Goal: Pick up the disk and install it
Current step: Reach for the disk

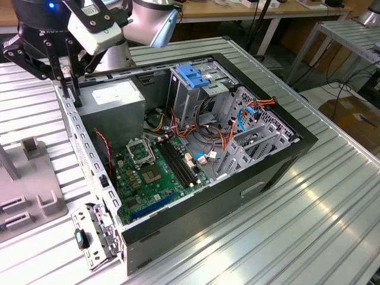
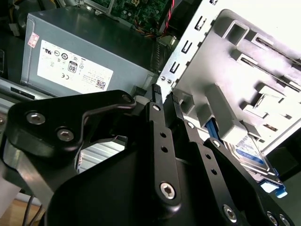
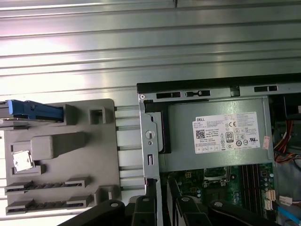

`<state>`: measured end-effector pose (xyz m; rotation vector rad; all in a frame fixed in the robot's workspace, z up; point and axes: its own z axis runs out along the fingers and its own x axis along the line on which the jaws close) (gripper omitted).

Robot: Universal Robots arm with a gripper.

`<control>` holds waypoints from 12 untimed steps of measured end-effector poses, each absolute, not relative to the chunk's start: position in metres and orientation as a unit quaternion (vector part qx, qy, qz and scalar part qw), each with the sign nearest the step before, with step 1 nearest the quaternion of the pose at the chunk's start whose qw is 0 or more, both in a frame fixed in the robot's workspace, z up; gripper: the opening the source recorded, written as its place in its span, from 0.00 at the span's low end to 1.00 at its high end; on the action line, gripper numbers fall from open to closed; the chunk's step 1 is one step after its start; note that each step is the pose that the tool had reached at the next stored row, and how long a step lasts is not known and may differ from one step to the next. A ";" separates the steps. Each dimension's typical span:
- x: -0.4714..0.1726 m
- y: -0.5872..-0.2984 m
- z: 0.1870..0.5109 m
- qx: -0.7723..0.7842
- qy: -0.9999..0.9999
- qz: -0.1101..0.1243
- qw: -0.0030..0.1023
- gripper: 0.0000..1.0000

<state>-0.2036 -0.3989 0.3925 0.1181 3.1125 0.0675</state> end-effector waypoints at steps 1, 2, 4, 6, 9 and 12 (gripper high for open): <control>-0.205 -0.399 0.393 0.038 0.999 0.022 0.013 0.24; -0.205 -0.399 0.393 0.038 0.999 0.022 0.013 0.24; -0.207 -0.399 0.392 0.038 0.999 0.022 0.013 0.24; -0.209 -0.399 0.392 0.038 0.999 0.022 0.013 0.24; -0.211 -0.399 0.392 0.038 0.999 0.022 0.013 0.24; -0.213 -0.399 0.392 0.038 0.999 0.022 0.013 0.24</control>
